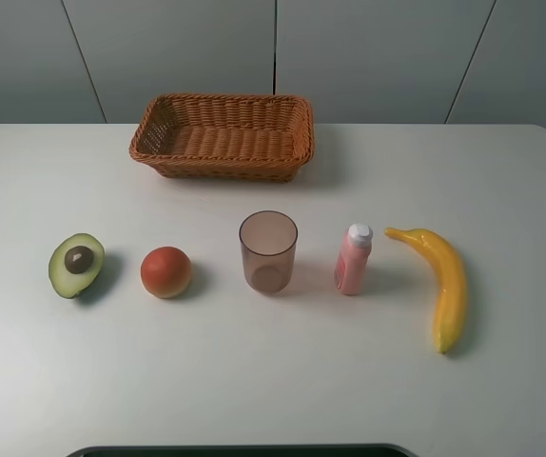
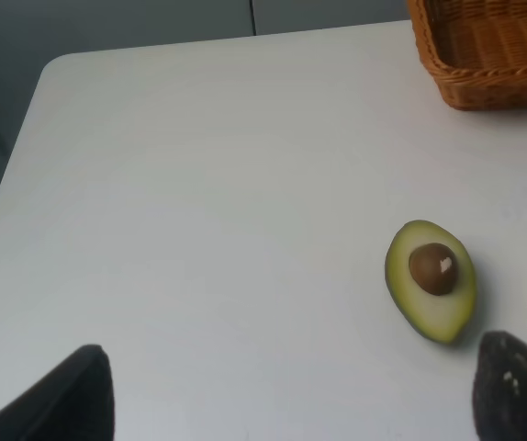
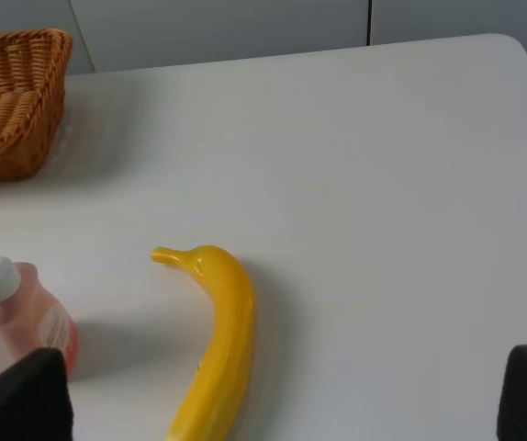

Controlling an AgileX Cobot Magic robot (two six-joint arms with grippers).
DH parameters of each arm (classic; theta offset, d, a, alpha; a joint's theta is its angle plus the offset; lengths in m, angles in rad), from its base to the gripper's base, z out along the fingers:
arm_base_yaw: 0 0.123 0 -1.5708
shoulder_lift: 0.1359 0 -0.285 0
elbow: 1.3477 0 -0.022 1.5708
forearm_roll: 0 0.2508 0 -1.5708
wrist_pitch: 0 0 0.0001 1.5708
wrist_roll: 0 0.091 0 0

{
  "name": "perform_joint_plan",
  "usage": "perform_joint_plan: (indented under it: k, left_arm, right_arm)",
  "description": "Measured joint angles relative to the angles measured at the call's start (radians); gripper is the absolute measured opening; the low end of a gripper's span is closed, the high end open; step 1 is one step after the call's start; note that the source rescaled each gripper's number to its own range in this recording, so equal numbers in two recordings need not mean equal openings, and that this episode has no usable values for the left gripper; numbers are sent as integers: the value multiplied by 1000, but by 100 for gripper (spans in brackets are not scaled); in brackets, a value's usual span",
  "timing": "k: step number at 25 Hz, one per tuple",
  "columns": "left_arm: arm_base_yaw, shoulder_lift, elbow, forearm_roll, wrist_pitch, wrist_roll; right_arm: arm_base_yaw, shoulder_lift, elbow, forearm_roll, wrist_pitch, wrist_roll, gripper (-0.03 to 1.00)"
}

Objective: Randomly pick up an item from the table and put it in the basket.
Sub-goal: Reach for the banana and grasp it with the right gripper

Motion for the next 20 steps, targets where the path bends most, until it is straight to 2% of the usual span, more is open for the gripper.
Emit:
perform_joint_plan:
  k: [20]
  left_arm:
    - [0,0,0,0,0,0]
  right_arm:
    - [0,0,0,0,0,0,100]
